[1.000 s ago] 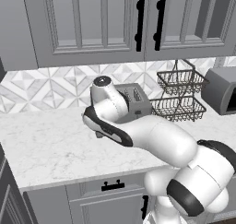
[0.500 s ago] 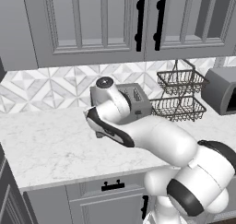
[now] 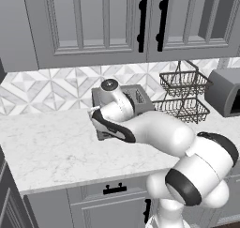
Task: Start the toaster. Once the lever pops up, take the bread to the plate on the dining counter.
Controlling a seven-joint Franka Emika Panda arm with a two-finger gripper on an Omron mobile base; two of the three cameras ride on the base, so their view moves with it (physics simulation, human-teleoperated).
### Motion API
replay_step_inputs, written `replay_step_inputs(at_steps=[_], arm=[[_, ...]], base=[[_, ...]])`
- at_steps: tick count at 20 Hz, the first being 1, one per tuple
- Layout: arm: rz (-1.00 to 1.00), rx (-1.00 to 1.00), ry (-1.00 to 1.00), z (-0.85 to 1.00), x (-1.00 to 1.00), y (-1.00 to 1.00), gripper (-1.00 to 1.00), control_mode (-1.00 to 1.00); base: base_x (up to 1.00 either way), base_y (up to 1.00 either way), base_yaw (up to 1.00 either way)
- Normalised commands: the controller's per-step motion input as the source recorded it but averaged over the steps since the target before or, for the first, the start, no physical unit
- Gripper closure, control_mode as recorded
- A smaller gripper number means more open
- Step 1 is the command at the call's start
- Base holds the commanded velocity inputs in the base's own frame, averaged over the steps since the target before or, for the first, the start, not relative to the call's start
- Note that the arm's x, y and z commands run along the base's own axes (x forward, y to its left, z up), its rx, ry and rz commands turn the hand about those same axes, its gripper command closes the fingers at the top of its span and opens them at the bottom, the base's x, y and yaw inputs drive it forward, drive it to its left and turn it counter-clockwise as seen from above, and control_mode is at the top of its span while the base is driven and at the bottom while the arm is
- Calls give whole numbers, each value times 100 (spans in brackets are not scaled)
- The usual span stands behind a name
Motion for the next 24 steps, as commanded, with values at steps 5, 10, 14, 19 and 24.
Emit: replay_step_inputs(at_steps=[5, 10, 14, 19, 24], arm=[[0, 0, 0, -22, 27, 0, -100, -100], [0, 0, 0, -22, 17, 3, -100, -100], [0, 0, 0, -18, 22, 4, -100, -100], [0, -1, -1, -23, 14, 5, -100, -100], [0, -1, -2, -29, 13, 5, -100, -100]], base=[[0, 0, 0], [0, 0, 0], [0, 0, 0], [0, 0, 0], [0, 0, 0]])
